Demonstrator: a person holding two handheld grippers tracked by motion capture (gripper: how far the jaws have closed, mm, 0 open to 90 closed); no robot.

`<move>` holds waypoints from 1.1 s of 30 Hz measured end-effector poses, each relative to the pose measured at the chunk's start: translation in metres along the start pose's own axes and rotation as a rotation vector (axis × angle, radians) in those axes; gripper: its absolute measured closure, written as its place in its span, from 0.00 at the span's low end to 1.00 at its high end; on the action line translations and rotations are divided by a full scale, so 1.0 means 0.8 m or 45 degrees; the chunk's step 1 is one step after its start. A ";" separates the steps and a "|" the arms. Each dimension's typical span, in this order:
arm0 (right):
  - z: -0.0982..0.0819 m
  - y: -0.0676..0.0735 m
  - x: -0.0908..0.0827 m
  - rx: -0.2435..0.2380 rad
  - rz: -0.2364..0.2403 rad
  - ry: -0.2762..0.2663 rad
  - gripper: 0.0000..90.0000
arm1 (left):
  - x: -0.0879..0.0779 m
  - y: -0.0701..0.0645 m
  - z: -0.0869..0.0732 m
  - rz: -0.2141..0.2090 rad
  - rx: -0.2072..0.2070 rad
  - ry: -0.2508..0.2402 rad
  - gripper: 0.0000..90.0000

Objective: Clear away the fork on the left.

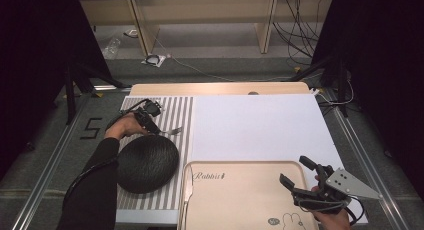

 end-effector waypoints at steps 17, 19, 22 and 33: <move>0.000 0.001 0.001 -0.001 0.004 0.000 0.18 | 0.001 -0.004 0.003 -0.022 0.047 0.036 0.65; 0.000 0.001 0.001 -0.001 0.004 0.000 0.18 | 0.001 -0.004 0.004 -0.019 0.052 0.042 0.65; -0.001 0.001 0.001 -0.004 0.005 0.002 0.18 | 0.005 -0.003 0.002 0.004 0.045 0.058 0.67; 0.000 0.001 0.001 -0.006 0.002 0.001 0.18 | 0.006 -0.002 0.005 -0.011 0.016 0.052 0.70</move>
Point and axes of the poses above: each handheld gripper's, and its own axes: x roughly forward along the jaws, z roughly out of its top, y roughly to its left, the point moved 7 cm from there along x, roughly forward along the jaws, and after that the axes turned 7 degrees about -z, right-handed, at the moved point
